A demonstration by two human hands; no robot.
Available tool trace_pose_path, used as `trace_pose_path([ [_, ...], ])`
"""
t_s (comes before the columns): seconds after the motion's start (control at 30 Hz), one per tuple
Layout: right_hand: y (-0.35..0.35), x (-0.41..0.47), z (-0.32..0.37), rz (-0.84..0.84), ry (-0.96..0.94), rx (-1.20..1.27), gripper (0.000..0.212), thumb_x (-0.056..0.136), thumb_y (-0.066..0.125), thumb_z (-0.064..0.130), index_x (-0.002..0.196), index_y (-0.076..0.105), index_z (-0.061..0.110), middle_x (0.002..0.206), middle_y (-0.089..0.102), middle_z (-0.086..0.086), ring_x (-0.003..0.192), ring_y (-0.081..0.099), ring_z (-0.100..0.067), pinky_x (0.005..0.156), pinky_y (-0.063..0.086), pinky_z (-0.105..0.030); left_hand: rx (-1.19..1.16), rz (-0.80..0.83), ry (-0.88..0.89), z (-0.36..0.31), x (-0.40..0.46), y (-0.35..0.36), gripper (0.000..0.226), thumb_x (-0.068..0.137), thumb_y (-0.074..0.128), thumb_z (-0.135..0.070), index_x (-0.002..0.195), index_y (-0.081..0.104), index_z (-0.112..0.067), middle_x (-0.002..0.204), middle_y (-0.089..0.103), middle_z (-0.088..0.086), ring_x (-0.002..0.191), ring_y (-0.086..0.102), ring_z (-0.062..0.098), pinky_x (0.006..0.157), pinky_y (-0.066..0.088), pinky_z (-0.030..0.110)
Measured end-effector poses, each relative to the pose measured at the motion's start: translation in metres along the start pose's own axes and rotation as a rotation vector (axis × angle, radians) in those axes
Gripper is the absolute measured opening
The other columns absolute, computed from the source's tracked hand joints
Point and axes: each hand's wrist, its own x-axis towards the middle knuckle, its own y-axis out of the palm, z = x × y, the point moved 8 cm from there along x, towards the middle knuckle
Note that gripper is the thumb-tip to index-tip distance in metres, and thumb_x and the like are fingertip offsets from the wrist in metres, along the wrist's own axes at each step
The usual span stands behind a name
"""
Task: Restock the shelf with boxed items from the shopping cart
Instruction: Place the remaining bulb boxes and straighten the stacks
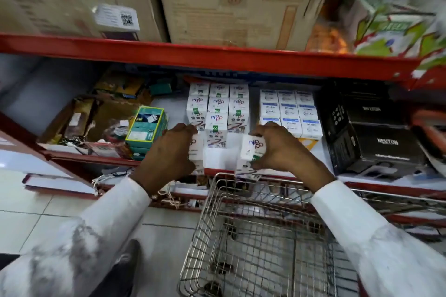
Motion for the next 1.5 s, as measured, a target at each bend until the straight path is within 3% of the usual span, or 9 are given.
trace_pose_path([
  [0.13,-0.009,0.037,0.01,-0.091,0.01,-0.096,0.088,0.059,0.088,0.031,0.139,0.053,0.019,0.133,0.052,-0.007,0.124,0.046,-0.03,0.093,0.047,-0.036,0.03,-0.056,-0.058,0.015,0.035,0.0,0.081,0.065,0.081,-0.008,0.14,0.049,-0.011,0.129,0.057,0.013,0.108,0.065,0.039,0.089,0.056,0.045],
  [0.23,-0.004,0.058,0.014,-0.121,0.013,-0.166,0.078,0.061,0.087,0.03,0.132,0.058,0.015,0.129,0.056,-0.01,0.121,0.048,-0.034,0.092,0.052,-0.041,0.043,-0.063,-0.091,0.024,0.057,0.008,0.08,0.067,0.079,-0.007,0.14,0.047,-0.011,0.13,0.054,0.013,0.109,0.065,0.04,0.087,0.057,0.046],
  [0.7,0.029,0.11,0.004,-0.132,-0.042,-0.242,0.081,0.065,0.085,0.032,0.137,0.054,0.014,0.132,0.053,-0.01,0.128,0.045,-0.031,0.099,0.051,-0.041,-0.086,-0.104,-0.126,0.042,0.102,0.048,0.069,0.07,0.072,-0.002,0.135,0.051,-0.011,0.129,0.041,0.016,0.098,0.064,0.044,0.086,0.059,0.052],
  [1.03,0.038,0.095,-0.003,-0.22,-0.103,-0.15,0.089,0.073,0.082,0.019,0.151,0.039,0.012,0.152,0.045,-0.007,0.139,0.04,-0.029,0.11,0.043,-0.04,-0.281,-0.168,-0.116,0.048,0.089,0.057,0.076,0.071,0.071,0.0,0.142,0.05,-0.016,0.137,0.043,0.015,0.112,0.061,0.043,0.094,0.058,0.05],
  [1.17,0.037,0.068,-0.006,-0.302,-0.087,0.018,0.083,0.079,0.076,0.022,0.152,0.038,0.014,0.157,0.039,-0.004,0.144,0.036,-0.023,0.116,0.038,-0.036,-0.364,-0.164,-0.112,0.055,0.079,0.058,0.082,0.07,0.072,0.001,0.146,0.046,-0.016,0.149,0.041,0.013,0.125,0.056,0.039,0.104,0.053,0.043],
  [1.27,0.039,0.034,-0.014,-0.525,0.016,0.294,0.06,0.081,0.074,0.024,0.137,0.057,0.016,0.136,0.057,-0.005,0.12,0.057,-0.022,0.103,0.05,-0.033,-0.481,-0.341,-0.161,0.067,0.059,0.052,0.072,0.075,0.076,-0.007,0.142,0.05,-0.012,0.142,0.052,0.013,0.124,0.056,0.03,0.103,0.043,0.026],
  [1.37,0.07,0.016,-0.037,-0.55,0.349,0.705,0.048,0.081,0.076,0.027,0.126,0.064,0.016,0.124,0.066,-0.003,0.106,0.067,-0.021,0.082,0.053,-0.013,-0.725,-0.358,-0.377,0.082,0.043,0.073,0.069,0.081,0.08,-0.025,0.141,0.05,-0.008,0.142,0.056,0.017,0.123,0.059,0.035,0.101,0.053,0.044],
  [1.43,0.1,0.02,-0.046,-0.432,0.593,1.047,0.053,0.081,0.076,0.033,0.128,0.062,0.013,0.128,0.066,-0.005,0.108,0.067,-0.021,0.096,0.054,-0.025,-1.096,-0.248,-0.616,0.091,0.035,0.1,0.076,0.082,0.08,-0.031,0.146,0.044,-0.013,0.145,0.052,0.016,0.109,0.066,0.037,0.089,0.059,0.048],
  [1.5,0.115,0.031,-0.042,-0.352,0.719,1.3,0.059,0.081,0.076,0.036,0.13,0.061,0.008,0.12,0.065,-0.005,0.09,0.065,-0.016,0.105,0.051,-0.041,-1.443,-0.151,-0.73,0.083,0.032,0.117,0.074,0.085,0.078,-0.026,0.148,0.042,-0.015,0.139,0.05,0.006,0.085,0.068,0.024,0.085,0.063,0.046],
])
